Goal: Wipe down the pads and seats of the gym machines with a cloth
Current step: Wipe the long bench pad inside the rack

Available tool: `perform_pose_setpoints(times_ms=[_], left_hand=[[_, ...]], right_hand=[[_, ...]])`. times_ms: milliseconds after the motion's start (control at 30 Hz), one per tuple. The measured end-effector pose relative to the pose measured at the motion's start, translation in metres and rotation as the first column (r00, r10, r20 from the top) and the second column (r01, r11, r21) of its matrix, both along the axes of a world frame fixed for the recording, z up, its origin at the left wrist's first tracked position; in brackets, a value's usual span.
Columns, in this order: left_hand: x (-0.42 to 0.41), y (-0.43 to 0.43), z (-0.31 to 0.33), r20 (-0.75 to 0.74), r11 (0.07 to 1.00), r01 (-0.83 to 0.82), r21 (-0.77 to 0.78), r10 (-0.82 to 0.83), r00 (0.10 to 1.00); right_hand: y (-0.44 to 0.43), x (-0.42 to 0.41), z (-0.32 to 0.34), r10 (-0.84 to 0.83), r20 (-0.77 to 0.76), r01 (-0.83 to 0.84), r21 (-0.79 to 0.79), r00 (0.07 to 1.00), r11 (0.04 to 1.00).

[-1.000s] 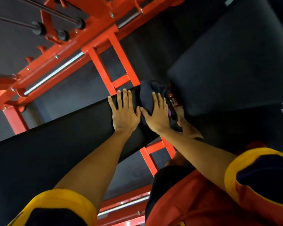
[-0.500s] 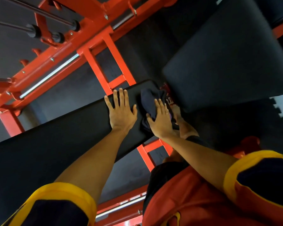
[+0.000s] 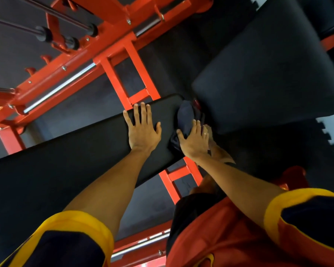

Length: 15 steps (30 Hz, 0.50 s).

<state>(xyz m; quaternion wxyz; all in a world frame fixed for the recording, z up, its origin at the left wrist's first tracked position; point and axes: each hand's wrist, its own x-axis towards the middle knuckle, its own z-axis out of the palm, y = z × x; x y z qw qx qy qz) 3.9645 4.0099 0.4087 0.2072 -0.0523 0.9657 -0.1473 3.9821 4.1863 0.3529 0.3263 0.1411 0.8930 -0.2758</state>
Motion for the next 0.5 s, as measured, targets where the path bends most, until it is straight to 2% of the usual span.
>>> perform_pose_setpoints(times_ms=[167,267,300,400,500], left_hand=[[0.0,0.001,-0.001,0.003,1.0,0.008,0.006,-0.008,1.0],[0.004,-0.003,0.002,-0.016,0.999,0.033,0.016,-0.033,0.999],[0.007,-0.004,0.001,-0.022,0.998,0.06,0.017,-0.06,0.998],[0.013,0.007,0.0,0.045,0.976,0.211,0.055,-0.213,0.976],[0.016,0.027,-0.012,0.107,0.941,0.327,0.09,-0.335,0.936]], right_hand=[[0.017,-0.038,-0.013,0.102,0.141,-0.107,0.023,0.985,0.994],[0.0,-0.023,-0.002,-0.088,0.046,0.087,0.026,0.995,0.996],[-0.008,-0.007,0.004,-0.093,-0.011,0.093,0.001,0.996,0.996],[-0.015,0.037,0.024,0.065,-0.061,-0.069,-0.06,0.996,0.996],[-0.005,0.046,0.023,0.202,-0.075,-0.204,-0.018,0.977,0.979]])
